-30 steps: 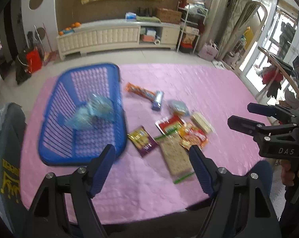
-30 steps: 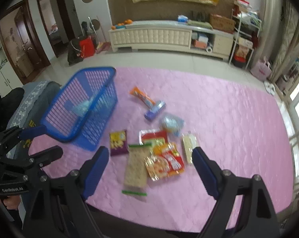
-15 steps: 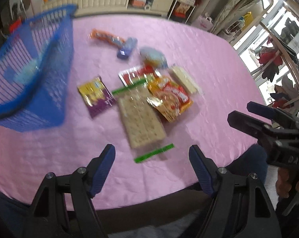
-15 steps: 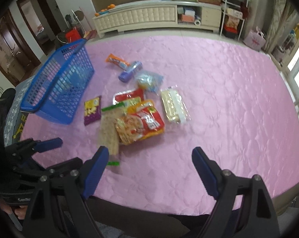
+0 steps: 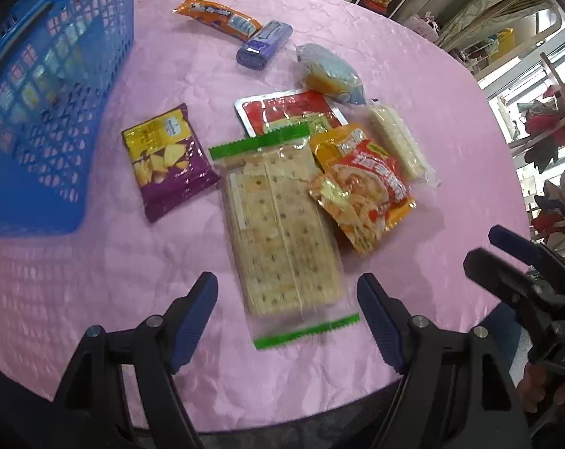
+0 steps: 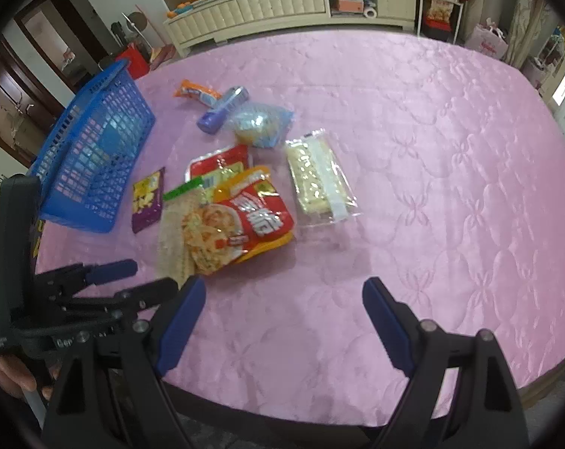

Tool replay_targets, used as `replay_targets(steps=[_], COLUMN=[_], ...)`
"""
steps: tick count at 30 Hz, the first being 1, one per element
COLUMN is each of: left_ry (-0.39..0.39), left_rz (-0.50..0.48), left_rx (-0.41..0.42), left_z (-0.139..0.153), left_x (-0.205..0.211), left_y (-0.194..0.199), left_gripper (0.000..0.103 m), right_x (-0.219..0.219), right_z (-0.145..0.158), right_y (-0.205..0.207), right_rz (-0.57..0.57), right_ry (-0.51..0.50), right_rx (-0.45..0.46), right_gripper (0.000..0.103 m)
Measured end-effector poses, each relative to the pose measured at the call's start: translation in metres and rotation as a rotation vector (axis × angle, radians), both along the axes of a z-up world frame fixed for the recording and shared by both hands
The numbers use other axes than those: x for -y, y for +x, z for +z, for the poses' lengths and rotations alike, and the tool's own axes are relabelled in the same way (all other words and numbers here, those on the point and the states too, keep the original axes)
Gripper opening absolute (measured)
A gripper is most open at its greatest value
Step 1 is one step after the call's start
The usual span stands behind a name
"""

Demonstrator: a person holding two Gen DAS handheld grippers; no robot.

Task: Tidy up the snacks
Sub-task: 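Move the left tool over the cracker pack with green strip, then grasp the cracker pack with the left tool while the right tool grasps the red pouch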

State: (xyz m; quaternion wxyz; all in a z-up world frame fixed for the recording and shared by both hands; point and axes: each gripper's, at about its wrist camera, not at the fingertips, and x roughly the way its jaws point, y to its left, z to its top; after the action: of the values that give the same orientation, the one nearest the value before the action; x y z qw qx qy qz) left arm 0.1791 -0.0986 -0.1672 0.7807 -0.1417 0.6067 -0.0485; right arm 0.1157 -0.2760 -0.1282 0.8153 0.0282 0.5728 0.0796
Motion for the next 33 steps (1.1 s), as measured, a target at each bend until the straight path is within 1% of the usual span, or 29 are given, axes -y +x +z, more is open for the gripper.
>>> replay_targets(steps=[3,7,8,9,14,16,17,18,20,24,26,27,29,30,31,33], left_ry=[0.015,0.047,0.056,0.065,0.095,0.129,0.148,0.149,0.122,0.089,0.075,0.073,0.084,0.096,0.106,0.115], left_rz=[-0.008,-0.025,-0.026,-0.03,-0.059,-0.079,-0.086,-0.1,-0.112,-0.088,-0.073,-0.068,-0.071,-0.073,-0.073,-0.069], left_rx=[0.011,-0.008,-0.007,0.01,0.017,0.025,0.03,0.033,0.037,0.057,0.064,0.067,0.081,0.095,0.107,0.123], left_z=[-0.005,-0.017,-0.017,-0.016,-0.016,-0.015,-0.015,-0.015,-0.014,-0.011,-0.009,-0.008,-0.007,-0.004,-0.001,0.003], left_x=[0.004,0.009,0.009,0.011,0.021,0.028,0.033,0.037,0.039,0.035,0.029,0.026,0.024,0.023,0.022,0.016], left_y=[0.009,0.023,0.024,0.025,0.03,0.028,0.026,0.023,0.018,0.006,0.001,-0.001,-0.006,-0.009,-0.011,-0.016], left_gripper=[0.075,0.075,0.075,0.075,0.076,0.071,0.064,0.061,0.061,0.06,0.06,0.06,0.06,0.06,0.06,0.06], right_x=[0.006,0.014,0.016,0.017,0.025,0.027,0.027,0.027,0.025,0.018,0.015,0.011,-0.002,-0.008,-0.013,-0.023], right_z=[-0.008,-0.014,-0.014,-0.014,-0.013,-0.015,-0.015,-0.016,-0.017,-0.018,-0.016,-0.015,-0.013,-0.012,-0.012,-0.011], right_y=[0.004,0.008,0.008,0.008,0.007,0.006,0.005,0.005,0.003,-0.001,-0.002,-0.003,-0.001,0.001,0.004,0.01], right_rz=[-0.007,-0.014,-0.014,-0.013,-0.025,-0.03,-0.033,-0.034,-0.03,-0.006,0.019,0.041,0.138,0.178,0.217,0.293], right_ry=[0.001,0.002,0.0,-0.005,-0.015,-0.014,-0.013,-0.013,-0.018,-0.033,-0.062,-0.095,-0.177,-0.204,-0.217,-0.21], right_rx=[-0.017,-0.04,-0.041,-0.04,-0.042,-0.047,-0.05,-0.054,-0.06,-0.063,-0.048,-0.033,0.015,0.031,0.04,0.042], right_gripper=[0.089,0.089,0.089,0.089,0.089,0.089,0.089,0.089,0.089,0.089,0.089,0.089,0.089,0.089,0.089,0.089])
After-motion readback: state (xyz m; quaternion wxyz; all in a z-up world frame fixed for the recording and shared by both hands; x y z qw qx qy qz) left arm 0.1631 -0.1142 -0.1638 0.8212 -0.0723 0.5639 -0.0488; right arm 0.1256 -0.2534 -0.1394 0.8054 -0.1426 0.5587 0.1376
